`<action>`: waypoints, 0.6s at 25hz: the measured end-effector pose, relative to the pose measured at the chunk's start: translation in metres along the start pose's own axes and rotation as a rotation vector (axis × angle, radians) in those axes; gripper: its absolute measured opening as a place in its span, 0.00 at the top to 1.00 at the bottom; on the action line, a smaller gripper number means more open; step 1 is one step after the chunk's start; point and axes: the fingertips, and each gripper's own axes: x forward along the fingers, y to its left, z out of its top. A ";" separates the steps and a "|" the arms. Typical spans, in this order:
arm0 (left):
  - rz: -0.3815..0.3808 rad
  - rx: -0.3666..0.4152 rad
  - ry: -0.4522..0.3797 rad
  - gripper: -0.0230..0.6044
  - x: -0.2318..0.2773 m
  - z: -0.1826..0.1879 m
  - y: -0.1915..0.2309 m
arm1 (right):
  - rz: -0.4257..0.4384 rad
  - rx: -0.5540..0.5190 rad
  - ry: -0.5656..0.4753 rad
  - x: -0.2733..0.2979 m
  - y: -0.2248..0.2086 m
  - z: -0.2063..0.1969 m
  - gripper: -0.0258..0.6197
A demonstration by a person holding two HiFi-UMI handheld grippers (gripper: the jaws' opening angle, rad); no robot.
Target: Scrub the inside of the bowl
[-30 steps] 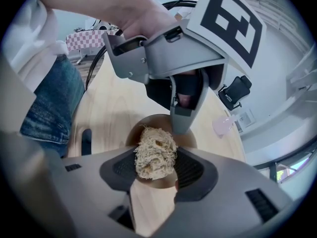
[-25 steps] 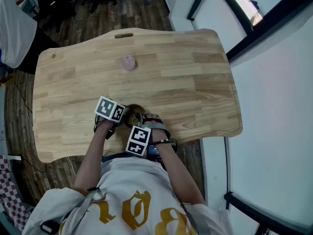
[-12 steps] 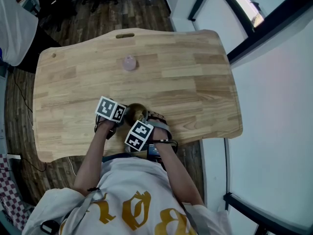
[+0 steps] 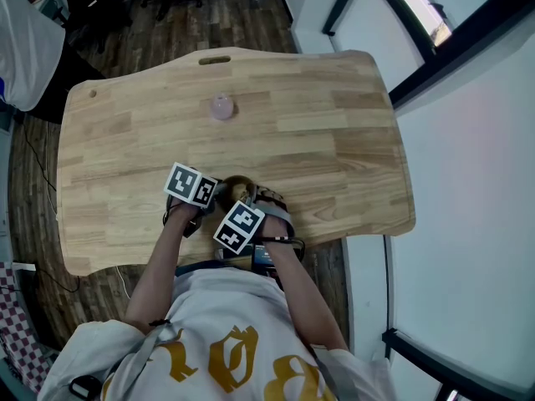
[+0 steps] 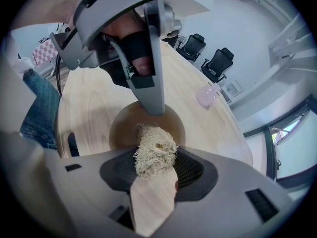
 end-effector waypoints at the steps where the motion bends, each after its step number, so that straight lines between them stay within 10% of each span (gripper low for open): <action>1: -0.009 -0.008 -0.005 0.91 0.000 0.000 -0.001 | -0.004 0.003 -0.006 -0.001 -0.001 0.001 0.67; 15: -0.055 -0.056 -0.014 0.90 0.002 -0.003 -0.006 | 0.014 0.005 -0.053 -0.003 0.006 0.010 0.67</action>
